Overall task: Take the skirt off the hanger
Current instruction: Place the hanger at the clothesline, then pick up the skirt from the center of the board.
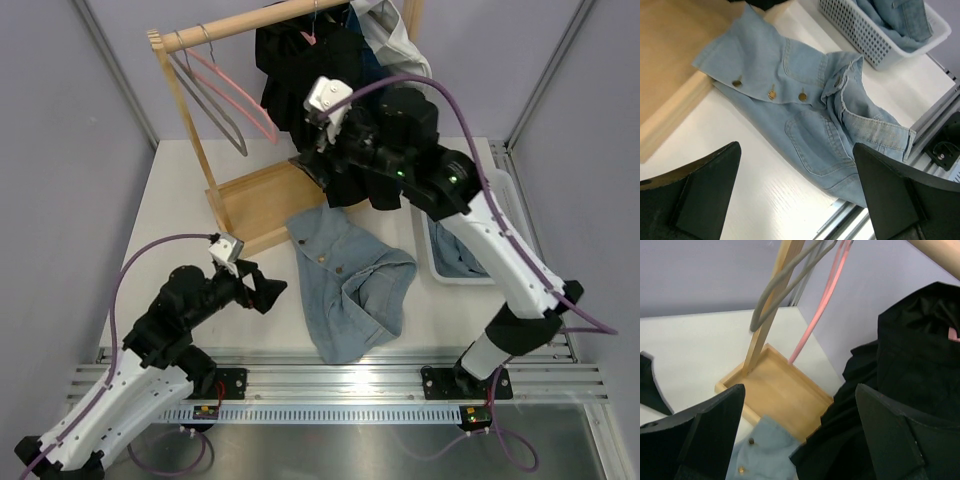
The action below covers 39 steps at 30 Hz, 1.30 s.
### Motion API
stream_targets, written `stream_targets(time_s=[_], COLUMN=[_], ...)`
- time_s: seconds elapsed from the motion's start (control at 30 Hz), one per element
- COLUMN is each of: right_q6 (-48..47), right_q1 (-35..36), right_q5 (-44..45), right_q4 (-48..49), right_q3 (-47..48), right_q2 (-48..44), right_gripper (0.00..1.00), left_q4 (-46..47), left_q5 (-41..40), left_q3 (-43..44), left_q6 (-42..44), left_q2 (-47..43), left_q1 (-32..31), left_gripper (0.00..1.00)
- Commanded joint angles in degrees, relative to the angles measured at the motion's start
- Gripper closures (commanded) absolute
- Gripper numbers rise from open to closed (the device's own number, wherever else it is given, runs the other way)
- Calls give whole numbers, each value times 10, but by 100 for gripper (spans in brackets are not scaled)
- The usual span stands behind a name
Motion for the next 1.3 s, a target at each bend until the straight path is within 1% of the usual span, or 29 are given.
stream_targets(time_s=[0.0,0.03,0.07,0.13,0.17,0.23,0.27,0.33,0.37,0.43,0.47,0.53,0.57,0.6,0.63,0.67,0.73,0.77,0.9,1.03,1.17,1.23,1.27], right_q6=[-81,-90,-111,-143,-175,-201,-205,-203,-188,-161,-128,-79,-60,-53,-38,-23,-11,24,37,8,-21,-31,-34], right_q1=[-27,-42,-51,-73,-76,-76,-76,-75,-74,-72,-63,-48,-42,-27,-17,-10,6,9,13,15,15,15,15], right_q5=[-124,-140,-188,-251,-297,-332,-358,-365,-359,-340,-305,-248,-214,-199,-158,-147,-123,-82,-24,10,21,26,25], right_q4=[-102,-112,-143,-193,-240,-275,-286,-275,-239,-185,-134,-80,-51,-36,-14,23,59,95,102,87,36,12,-16], right_q3=[-68,-89,-128,-164,-213,-272,-332,-392,-449,-500,-534,-555,-562,-565,-576,-578,-585,-585,-575,-591,-600,-594,-593], right_q2=[-72,-86,-115,-138,-161,-180,-192,-204,-219,-231,-230,-216,-192,-181,-171,-149,-128,-104,-49,-49,-73,-72,-68], right_gripper=[0,0,1,1,1,1,0,1,0,1,1,1,1,1,1,1,1,1,1,1,1,1,1], left_q4=[43,45,46,43,39,34,28,13,7,-9,-12,-23,-27,-31,-40,-44,-50,-49,-42,-43,-42,-40,-41], left_q5=[47,51,51,47,44,37,36,26,23,12,11,5,2,0,-3,-5,-10,-13,-18,-17,-11,-7,-6], left_q3=[10,10,11,14,15,16,17,19,23,26,28,32,36,38,40,41,39,37,31,33,33,33,33], left_q6=[-31,-34,-38,-37,-34,-31,-31,-28,-23,-18,-13,-9,-5,-3,0,1,2,1,3,7,9,9,9], left_q2=[37,54,60,72,73,73,71,69,70,68,68,66,66,65,63,60,47,42,24,26,28,28,27], left_q1=[0,0,0,-1,-1,-1,-1,-3,-2,-4,-4,-4,-4,-4,-5,-5,-6,-6,-11,-11,-11,-12,-11], left_gripper=[1,1,1,1,1,1,1,1,1,1,1,1,1,1,1,1,1,1,1,1,1,1,1])
